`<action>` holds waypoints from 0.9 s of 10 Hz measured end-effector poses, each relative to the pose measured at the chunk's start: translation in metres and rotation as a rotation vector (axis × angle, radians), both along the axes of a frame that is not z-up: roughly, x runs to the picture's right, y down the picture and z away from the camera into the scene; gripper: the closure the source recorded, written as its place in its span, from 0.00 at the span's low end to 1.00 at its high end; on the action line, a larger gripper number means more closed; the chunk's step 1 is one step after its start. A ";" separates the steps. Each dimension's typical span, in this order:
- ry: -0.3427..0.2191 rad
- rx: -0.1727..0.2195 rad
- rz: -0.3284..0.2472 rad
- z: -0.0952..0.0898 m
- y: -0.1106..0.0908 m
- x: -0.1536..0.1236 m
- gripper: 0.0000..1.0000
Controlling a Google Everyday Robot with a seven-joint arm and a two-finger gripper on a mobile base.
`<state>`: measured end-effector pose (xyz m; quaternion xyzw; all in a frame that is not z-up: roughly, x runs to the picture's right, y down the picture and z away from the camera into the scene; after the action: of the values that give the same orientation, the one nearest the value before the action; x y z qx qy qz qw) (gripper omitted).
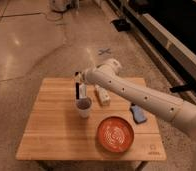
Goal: Place the eraser in the ceramic cup
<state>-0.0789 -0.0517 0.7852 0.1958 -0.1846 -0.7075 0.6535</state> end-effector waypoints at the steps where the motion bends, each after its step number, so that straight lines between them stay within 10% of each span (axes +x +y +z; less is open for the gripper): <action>1: -0.004 0.002 0.001 -0.001 0.005 0.001 0.95; 9: -0.002 0.083 -0.018 -0.002 0.020 0.005 0.20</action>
<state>-0.0740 -0.0320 0.7827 0.2217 -0.1574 -0.7202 0.6383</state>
